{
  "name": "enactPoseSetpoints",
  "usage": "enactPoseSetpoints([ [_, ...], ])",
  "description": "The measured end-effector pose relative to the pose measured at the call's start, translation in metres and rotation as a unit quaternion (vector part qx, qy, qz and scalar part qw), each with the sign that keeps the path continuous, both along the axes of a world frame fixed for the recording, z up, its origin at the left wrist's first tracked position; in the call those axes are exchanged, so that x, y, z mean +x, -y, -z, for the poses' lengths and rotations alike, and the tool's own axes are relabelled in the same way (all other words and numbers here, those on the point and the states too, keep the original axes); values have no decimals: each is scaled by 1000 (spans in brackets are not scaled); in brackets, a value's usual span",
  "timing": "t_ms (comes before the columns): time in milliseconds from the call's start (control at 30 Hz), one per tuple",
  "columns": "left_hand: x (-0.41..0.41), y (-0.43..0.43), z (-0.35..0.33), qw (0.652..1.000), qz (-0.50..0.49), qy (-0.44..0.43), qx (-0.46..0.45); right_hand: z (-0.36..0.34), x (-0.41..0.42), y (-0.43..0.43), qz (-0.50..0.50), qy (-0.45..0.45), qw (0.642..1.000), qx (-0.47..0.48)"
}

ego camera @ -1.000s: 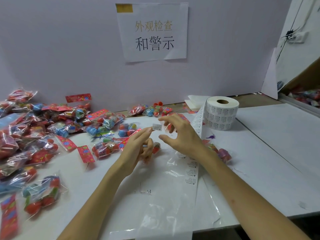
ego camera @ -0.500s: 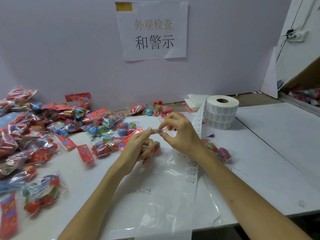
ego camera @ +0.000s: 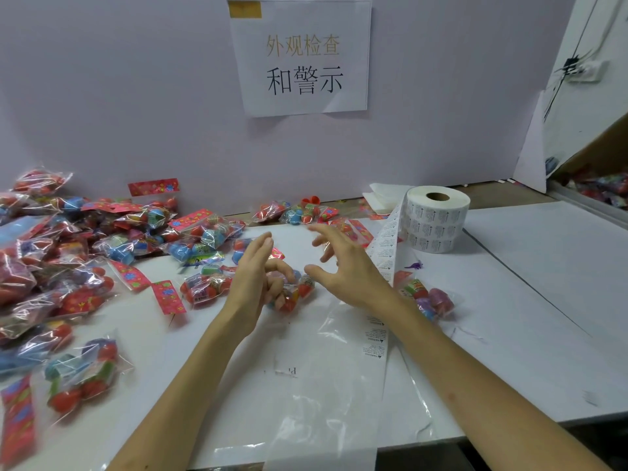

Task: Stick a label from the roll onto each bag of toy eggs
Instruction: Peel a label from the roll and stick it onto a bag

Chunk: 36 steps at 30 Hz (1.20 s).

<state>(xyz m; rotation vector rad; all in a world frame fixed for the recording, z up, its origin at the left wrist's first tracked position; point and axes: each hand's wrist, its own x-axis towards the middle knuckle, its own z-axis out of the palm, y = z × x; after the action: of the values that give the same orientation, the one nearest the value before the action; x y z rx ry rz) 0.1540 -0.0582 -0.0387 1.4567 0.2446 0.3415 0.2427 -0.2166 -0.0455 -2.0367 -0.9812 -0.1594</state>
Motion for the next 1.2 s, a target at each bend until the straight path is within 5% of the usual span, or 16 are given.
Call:
enactPoseSetpoints([
  [167, 5, -7, 6, 997, -71, -30, 18, 7, -6, -3, 29, -25, 990, -133],
  [567, 7, -7, 9, 994, -99, 3, 35, 3, -5, -10, 68, -100, 984, 131],
  [767, -1, -5, 4, 993, -46, -18, -104, -10, -2, -1, 60, -122, 947, 292],
  [933, -11, 5, -2, 981, 140, -28, -135, -7, -7, -7, -19, -156, 941, 301],
  [1200, -8, -4, -3, 983, 63, 37, -169, -8, -6, -6, -28, -182, 942, 282],
])
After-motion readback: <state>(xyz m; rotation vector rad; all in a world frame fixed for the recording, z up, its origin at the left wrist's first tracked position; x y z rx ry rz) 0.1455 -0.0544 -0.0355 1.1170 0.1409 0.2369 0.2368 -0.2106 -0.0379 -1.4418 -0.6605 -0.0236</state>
